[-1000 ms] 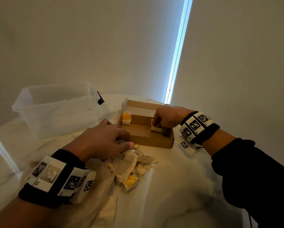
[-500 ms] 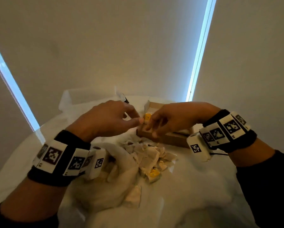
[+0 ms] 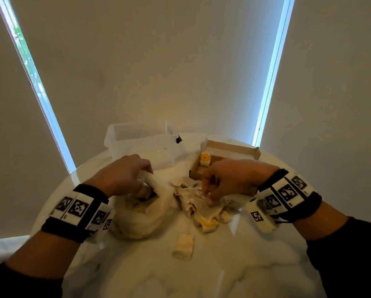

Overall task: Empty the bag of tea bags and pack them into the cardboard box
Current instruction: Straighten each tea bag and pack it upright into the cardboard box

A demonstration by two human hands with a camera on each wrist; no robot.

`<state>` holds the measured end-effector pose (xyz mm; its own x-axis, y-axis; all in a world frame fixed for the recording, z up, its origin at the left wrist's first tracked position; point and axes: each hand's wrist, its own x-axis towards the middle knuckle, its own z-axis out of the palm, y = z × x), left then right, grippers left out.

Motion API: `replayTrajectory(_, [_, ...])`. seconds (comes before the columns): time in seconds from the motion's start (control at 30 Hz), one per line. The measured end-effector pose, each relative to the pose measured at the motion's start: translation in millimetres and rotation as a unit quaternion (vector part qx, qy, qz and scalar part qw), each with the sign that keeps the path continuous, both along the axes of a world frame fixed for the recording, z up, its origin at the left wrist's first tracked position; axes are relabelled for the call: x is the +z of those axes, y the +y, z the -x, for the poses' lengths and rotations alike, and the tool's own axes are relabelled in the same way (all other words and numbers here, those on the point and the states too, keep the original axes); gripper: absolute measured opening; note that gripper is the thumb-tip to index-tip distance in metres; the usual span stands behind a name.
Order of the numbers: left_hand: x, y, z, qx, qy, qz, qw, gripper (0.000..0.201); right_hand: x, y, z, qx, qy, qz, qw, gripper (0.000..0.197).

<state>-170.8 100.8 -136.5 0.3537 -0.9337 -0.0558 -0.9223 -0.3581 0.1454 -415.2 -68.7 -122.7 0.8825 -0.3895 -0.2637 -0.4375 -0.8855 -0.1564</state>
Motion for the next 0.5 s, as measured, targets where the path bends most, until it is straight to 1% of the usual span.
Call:
replayTrajectory(0.07, [3.8, -3.8, 1.5, 0.011, 0.007, 0.019, 1.000, 0.038, -0.9, 1.8, -0.7, -0.008, -0.058, -0.003, 0.998, 0.044])
replayTrajectory(0.1, [6.7, -6.9, 5.1, 0.014, 0.002, 0.024, 1.000, 0.039, -4.2, 4.5, -2.8, -0.011, -0.068, -0.007, 0.998, 0.053])
replayTrajectory(0.13, [9.7, -10.2, 10.2, 0.014, -0.018, 0.029, 0.999, 0.041, -9.2, 8.5, -5.5, -0.012, -0.058, -0.008, 0.998, 0.059])
replayTrajectory(0.17, [12.5, -13.9, 16.6, 0.012, -0.046, 0.037, 0.998, 0.043, -15.8, 12.3, -8.7, -0.008, -0.035, -0.003, 0.999, 0.058])
replayTrajectory(0.2, [15.0, -17.4, 24.4, 0.008, -0.069, 0.053, 0.996, 0.043, -22.1, 14.2, -11.7, 0.002, -0.017, 0.007, 1.000, 0.052])
replayTrajectory(0.23, [17.2, -20.7, 33.4, -0.006, -0.071, 0.082, 0.994, 0.040, -25.2, 13.7, -13.9, 0.013, -0.018, 0.020, 1.000, 0.042])
replayTrajectory(0.27, [17.0, -24.9, 41.6, -0.030, -0.042, 0.118, 0.992, 0.034, -23.8, 11.3, -14.8, 0.016, -0.037, 0.022, 0.999, 0.032])
replayTrajectory(0.3, [15.5, -28.8, 49.3, -0.058, 0.018, 0.152, 0.987, 0.027, -19.0, 6.8, -14.7, 0.009, -0.068, 0.010, 0.998, 0.025])
replayTrajectory(0.33, [13.5, -32.6, 56.6, -0.081, 0.096, 0.169, 0.978, 0.021, -12.5, 1.2, -13.8, -0.008, -0.103, -0.014, 0.995, 0.019])
replayTrajectory(0.37, [11.1, -37.3, 62.3, -0.097, 0.163, 0.174, 0.966, 0.021, -5.8, -5.4, -12.9, -0.027, -0.138, -0.041, 0.989, 0.017])
replayTrajectory(0.43, [4.4, -48.0, 67.1, -0.100, 0.260, 0.173, 0.945, 0.040, 3.8, -19.7, -10.8, -0.055, -0.201, -0.098, 0.973, 0.016])
replayTrajectory(0.5, [-3.2, -57.3, 66.5, -0.079, 0.341, 0.181, 0.919, 0.056, 5.2, -32.2, -10.2, -0.084, -0.258, -0.177, 0.946, 0.017])
